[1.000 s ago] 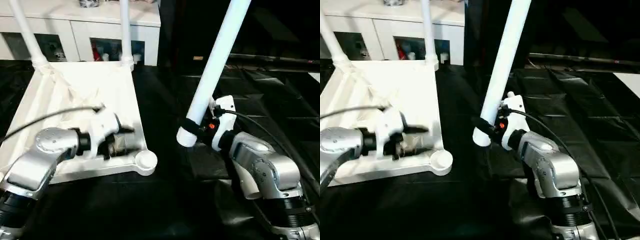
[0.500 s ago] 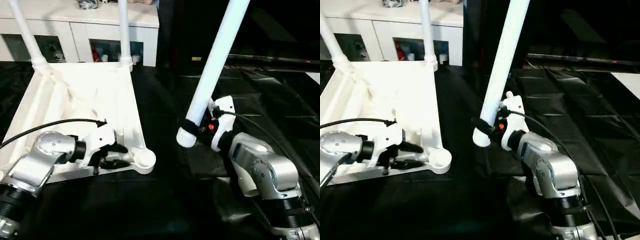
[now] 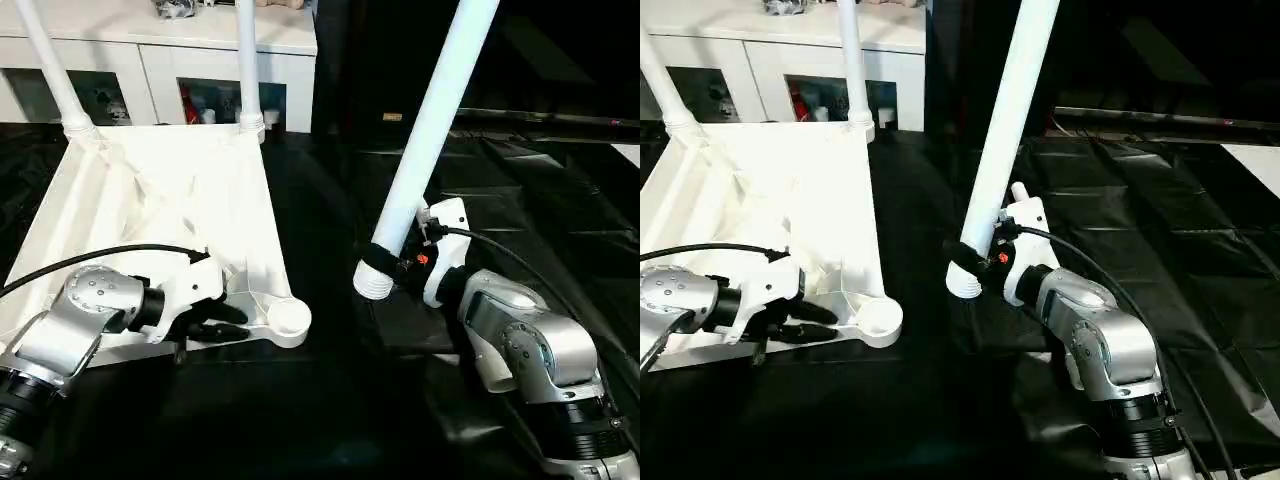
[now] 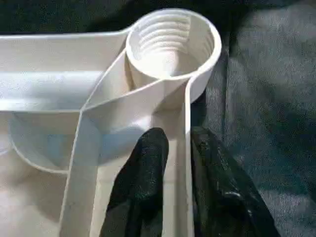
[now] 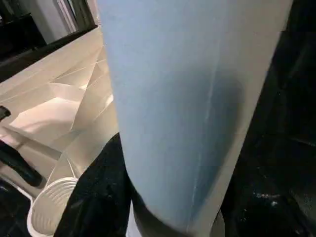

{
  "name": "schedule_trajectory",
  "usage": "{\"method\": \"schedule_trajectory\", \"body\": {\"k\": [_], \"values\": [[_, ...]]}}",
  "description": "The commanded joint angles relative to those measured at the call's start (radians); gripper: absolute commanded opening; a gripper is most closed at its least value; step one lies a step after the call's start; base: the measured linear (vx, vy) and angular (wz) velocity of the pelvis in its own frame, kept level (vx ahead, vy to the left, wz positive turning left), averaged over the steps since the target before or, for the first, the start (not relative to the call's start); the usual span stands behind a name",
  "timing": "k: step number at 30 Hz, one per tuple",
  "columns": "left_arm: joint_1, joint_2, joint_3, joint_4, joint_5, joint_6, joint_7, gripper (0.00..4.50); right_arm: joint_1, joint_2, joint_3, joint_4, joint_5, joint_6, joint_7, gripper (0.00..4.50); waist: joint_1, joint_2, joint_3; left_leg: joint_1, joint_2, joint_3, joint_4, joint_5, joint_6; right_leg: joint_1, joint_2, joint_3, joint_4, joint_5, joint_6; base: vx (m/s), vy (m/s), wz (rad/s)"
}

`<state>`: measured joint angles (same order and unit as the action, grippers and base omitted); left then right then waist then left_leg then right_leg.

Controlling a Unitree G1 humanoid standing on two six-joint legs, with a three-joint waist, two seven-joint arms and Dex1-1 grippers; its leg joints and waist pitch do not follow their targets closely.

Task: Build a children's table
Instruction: Pick table leg

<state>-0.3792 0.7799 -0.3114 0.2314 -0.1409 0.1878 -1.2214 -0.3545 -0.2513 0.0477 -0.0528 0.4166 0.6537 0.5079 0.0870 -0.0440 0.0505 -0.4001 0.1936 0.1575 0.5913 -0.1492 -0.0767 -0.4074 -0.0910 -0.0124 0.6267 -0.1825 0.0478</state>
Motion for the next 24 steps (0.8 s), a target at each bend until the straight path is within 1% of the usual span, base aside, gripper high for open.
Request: {"method": "schedule_trajectory", "body": {"k": [1,3,4,7,11,13,16,17,18,21,22,23,24], "values": [[0.011,0.018,0.011,0.011,0.019,-0.008,0.000,0.50,-0.022,-0.013,-0.004,0.009,-0.011,-0.014,0.005,1.91,-0.004,0.021,-0.062,0.036,0.016,0.004,-0.087,-0.411,-0.094,0.016,-0.026,0.015,-0.075,-0.316,-0.166,0.000,0.000,0.00],[0.016,0.022,0.011,0.012,0.022,-0.011,-0.006,0.50,-0.022,-0.013,-0.004,0.009,-0.012,-0.014,0.006,1.91,-0.004,0.021,-0.061,0.037,0.016,0.004,-0.087,-0.419,-0.094,0.014,-0.026,0.015,-0.077,-0.330,-0.161,0.000,0.000,0.00],[0.020,0.027,0.010,0.012,0.027,-0.013,-0.009,0.24,-0.022,-0.013,-0.005,0.009,-0.012,-0.014,0.007,1.91,-0.004,0.022,-0.061,0.038,0.017,0.004,-0.087,-0.423,-0.094,0.013,-0.026,0.015,-0.077,-0.334,-0.162,0.000,0.000,0.00],[0.026,0.036,0.005,0.016,0.038,-0.018,-0.010,0.06,-0.023,-0.012,-0.005,0.011,-0.013,-0.015,0.008,1.91,-0.004,0.023,-0.061,0.039,0.017,0.003,-0.088,-0.437,-0.096,0.011,-0.026,0.015,-0.078,-0.342,-0.163,0.000,0.000,0.00],[0.025,0.028,0.020,0.020,0.034,-0.026,-0.002,0.02,-0.026,-0.011,-0.007,0.012,-0.012,-0.016,0.008,1.91,-0.004,0.022,-0.061,0.037,0.016,0.003,-0.088,-0.432,-0.095,0.012,-0.026,0.015,-0.077,-0.332,-0.165,0.000,0.000,0.00],[0.021,0.009,0.038,0.017,0.010,-0.029,-0.004,0.00,-0.026,-0.012,-0.006,0.014,-0.011,-0.015,0.011,1.91,-0.004,0.023,-0.062,0.038,0.016,0.004,-0.087,-0.430,-0.095,0.012,-0.027,0.015,-0.076,-0.329,-0.167,0.000,0.000,0.00],[0.020,-0.001,0.045,0.010,-0.002,-0.032,-0.004,0.00,-0.026,-0.013,-0.007,0.013,-0.009,-0.012,0.013,1.91,-0.003,0.024,-0.061,0.038,0.017,0.003,-0.087,-0.433,-0.096,0.012,-0.027,0.015,-0.077,-0.332,-0.167,0.000,0.000,0.00],[0.018,-0.017,0.051,-0.002,-0.015,-0.044,-0.004,0.00,-0.025,-0.015,-0.009,0.012,-0.005,-0.008,0.015,1.91,-0.003,0.024,-0.061,0.037,0.017,0.003,-0.088,-0.433,-0.096,0.013,-0.027,0.015,-0.077,-0.331,-0.167,0.000,0.000,0.00],[0.018,-0.019,0.050,-0.005,-0.017,-0.044,-0.004,0.00,-0.025,-0.015,-0.010,0.012,-0.005,-0.008,0.015,1.91,-0.003,0.023,-0.062,0.037,0.017,0.004,-0.087,-0.427,-0.095,0.014,-0.026,0.015,-0.076,-0.322,-0.168,0.000,0.000,0.00],[0.018,-0.065,0.017,-0.045,-0.023,-0.046,-0.008,0.00,-0.024,-0.018,-0.017,0.017,-0.001,-0.007,0.016,1.91,-0.002,0.022,-0.062,0.036,0.017,0.005,-0.086,-0.412,-0.090,0.015,-0.027,0.015,-0.075,-0.308,-0.173,0.000,0.000,0.00],[0.019,-0.095,-0.009,-0.064,-0.020,-0.034,-0.002,0.00,-0.024,-0.019,-0.016,0.018,-0.003,-0.008,0.017,1.91,-0.002,0.021,-0.063,0.035,0.018,0.006,-0.086,-0.402,-0.087,0.017,-0.027,0.015,-0.074,-0.297,-0.175,0.000,0.000,0.00],[0.019,-0.095,-0.009,-0.064,-0.020,-0.034,-0.002,0.00,-0.024,-0.019,-0.016,0.018,-0.003,-0.008,0.017,1.91,0.000,0.020,-0.063,0.036,0.018,0.008,-0.084,-0.389,-0.081,0.017,-0.027,0.016,-0.074,-0.289,-0.176,0.000,0.000,0.00],[0.018,-0.122,-0.040,-0.076,-0.005,-0.024,0.001,0.00,-0.023,-0.019,-0.015,0.017,-0.003,-0.007,0.016,1.91,0.002,0.026,-0.064,0.036,0.018,0.008,-0.084,-0.382,-0.080,0.018,-0.028,0.016,-0.073,-0.282,-0.177,0.000,0.000,0.00]]}}
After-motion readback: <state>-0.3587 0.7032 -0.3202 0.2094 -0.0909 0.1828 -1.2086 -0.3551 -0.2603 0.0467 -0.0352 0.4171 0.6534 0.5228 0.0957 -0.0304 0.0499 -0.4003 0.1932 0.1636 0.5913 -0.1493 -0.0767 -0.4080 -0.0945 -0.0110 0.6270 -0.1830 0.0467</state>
